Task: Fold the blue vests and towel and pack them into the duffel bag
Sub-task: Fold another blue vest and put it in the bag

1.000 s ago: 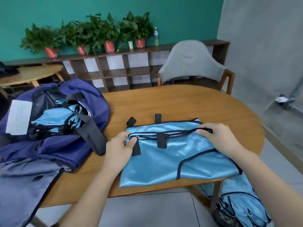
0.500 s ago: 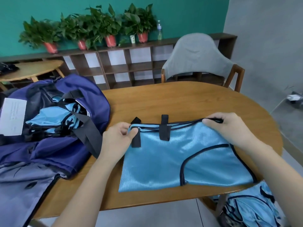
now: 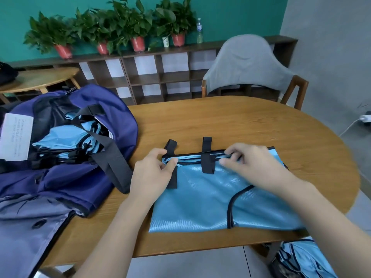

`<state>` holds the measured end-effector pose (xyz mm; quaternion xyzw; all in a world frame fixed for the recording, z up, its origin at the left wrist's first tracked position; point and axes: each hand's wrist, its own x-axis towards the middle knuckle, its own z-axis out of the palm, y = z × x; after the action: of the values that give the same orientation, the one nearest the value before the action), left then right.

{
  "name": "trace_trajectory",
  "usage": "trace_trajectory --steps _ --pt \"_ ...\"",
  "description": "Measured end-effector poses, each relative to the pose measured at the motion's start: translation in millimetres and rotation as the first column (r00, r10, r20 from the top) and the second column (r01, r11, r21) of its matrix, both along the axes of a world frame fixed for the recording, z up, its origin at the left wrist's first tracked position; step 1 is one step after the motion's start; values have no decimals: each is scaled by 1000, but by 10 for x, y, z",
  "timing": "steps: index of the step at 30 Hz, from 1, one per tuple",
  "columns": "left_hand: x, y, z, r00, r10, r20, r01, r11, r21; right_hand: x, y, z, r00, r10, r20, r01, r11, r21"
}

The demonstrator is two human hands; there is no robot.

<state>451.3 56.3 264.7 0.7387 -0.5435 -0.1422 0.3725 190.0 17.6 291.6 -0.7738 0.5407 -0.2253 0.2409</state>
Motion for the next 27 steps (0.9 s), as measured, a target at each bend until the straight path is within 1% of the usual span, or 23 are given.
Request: trace_trajectory --steps 2,3,4,5,7,8,9,10,11,12,13,14,15,16,17,18,20,22,23,24,27 --pt "-31 22 45 994 -18 -110 19 1000 11 207 59 -65 996 56 68 -64 990 128" --pt "-48 33 69 982 -23 -190 27 1000 16 287 72 -98 989 72 126 -90 985 148" --pt "-59 32 79 954 -32 -299 37 999 11 341 74 -114 977 75 200 -105 984 147" --pt "-73 34 99 898 -41 -439 44 999 -4 369 67 -109 955 70 287 -115 983 142" --pt "-103 41 146 729 -64 -682 50 998 -39 389 37 -58 882 59 468 -153 974 166" --pt "-105 28 142 668 -72 -741 47 997 -55 394 23 -33 835 57 547 -188 964 187" --pt "-113 24 141 640 -77 -765 42 997 -65 400 7 -24 795 62 604 -223 955 196" --pt "-121 16 123 649 -85 -756 43 996 -76 404 -12 -38 775 77 628 -243 953 183" --pt "-128 15 94 692 -97 -716 54 995 -82 404 -33 -69 781 104 615 -245 958 148" --pt "-131 7 56 776 -109 -622 76 994 -80 398 -57 -114 809 135 572 -233 967 102" --pt "-135 5 24 872 -114 -477 96 993 -62 387 -81 -159 848 158 506 -216 975 57" --pt "-135 1 -13 949 -116 -293 112 993 -29 373 -106 -199 890 176 421 -199 980 12" --pt "-136 2 -38 987 -124 -104 125 992 5 357 -128 -234 925 186 331 -184 982 -40" --pt "-144 7 -50 990 -131 61 128 991 41 342 -148 -268 950 190 247 -172 981 -93" --pt "-148 8 -59 974 -134 184 123 990 71 329 -160 -290 965 189 183 -165 977 -138" --pt "-145 7 -77 953 -139 270 117 988 97 322 -165 -307 976 182 123 -161 973 -166" --pt "-144 15 -91 921 -148 361 101 984 147 324 -173 -365 986 154 -70 -165 969 -184" --pt "-145 10 -110 897 -156 414 78 977 200 327 -163 -428 958 126 -259 -161 980 -120" --pt "-151 9 -111 884 -161 438 65 972 226 328 -160 -446 947 118 -299 -149 985 -82" --pt "-164 15 -112 870 -164 464 54 969 240 331 -156 -445 946 114 -302 -140 988 -64" --pt "-223 75 -76 841 -161 516 65 978 199 326 -153 -376 973 105 -207 -130 985 -113"
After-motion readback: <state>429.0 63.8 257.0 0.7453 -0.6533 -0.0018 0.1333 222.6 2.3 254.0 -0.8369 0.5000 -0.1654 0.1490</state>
